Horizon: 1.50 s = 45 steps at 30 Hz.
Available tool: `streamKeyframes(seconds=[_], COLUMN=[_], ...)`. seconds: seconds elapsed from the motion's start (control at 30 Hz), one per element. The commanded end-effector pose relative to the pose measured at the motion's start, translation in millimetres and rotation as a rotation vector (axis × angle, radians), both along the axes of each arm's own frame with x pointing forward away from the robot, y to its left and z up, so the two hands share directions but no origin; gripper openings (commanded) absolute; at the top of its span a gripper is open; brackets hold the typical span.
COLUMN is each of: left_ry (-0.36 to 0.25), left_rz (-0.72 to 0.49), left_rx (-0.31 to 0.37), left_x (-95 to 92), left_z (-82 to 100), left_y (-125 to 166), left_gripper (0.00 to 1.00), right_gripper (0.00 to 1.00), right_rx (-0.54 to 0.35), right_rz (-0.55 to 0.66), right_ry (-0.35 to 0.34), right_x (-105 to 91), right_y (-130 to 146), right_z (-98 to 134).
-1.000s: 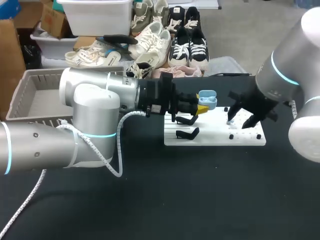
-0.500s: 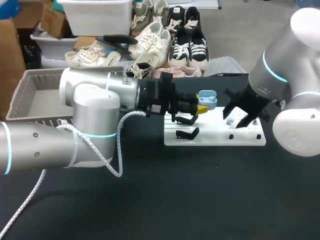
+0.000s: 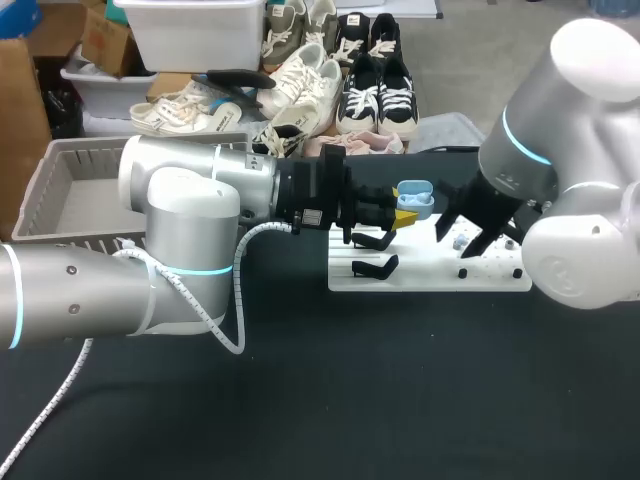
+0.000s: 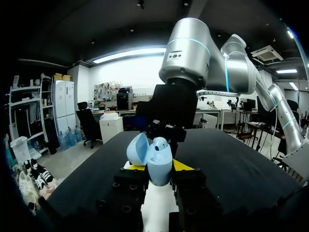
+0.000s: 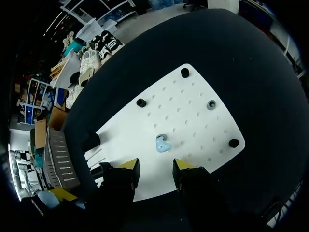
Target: Pick up each earbud case from the left stands, insert the matching earbuds, close the lid, and place the case in the box.
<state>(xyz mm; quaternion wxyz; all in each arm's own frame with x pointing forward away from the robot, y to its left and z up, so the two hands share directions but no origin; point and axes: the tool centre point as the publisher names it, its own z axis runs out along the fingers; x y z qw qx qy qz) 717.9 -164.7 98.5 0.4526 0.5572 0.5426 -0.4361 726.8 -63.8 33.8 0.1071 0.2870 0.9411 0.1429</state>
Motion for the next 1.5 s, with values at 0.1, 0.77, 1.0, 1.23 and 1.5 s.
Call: streamKeyframes(seconds=[0.1, 0.77, 1.0, 1.23, 1.5], left_ry=[-0.002, -0.002, -0.002, -0.002, -0.002], left_rz=[0.005, 0.005, 0.005, 0.005, 0.005], left_rx=[-0.001, -0.001, -0.001, -0.001, -0.001], left_x=[-1.5, -1.5, -1.5, -1.5, -1.5], left_z=[-0.2, -0.2, -0.2, -0.2, -0.2], left_y=[0, 0, 0, 0, 0], left_gripper=[0.00, 0.00, 0.00, 0.00, 0.00], right_gripper=[0.43, 0.44, 0.42, 0.42, 0.40], right_rx=[0.008, 0.038, 0.047, 0.053, 0.056], right_rz=[0.002, 0.032, 0.035, 0.033, 0.029], right_ry=[0.001, -0.006, -0.007, -0.008, -0.004], right_x=[0.9, 2.5, 4.6, 6.1, 8.2], right_y=[-3, -6, -7, -8, -11], right_z=[-1, -7, -9, -9, -11])
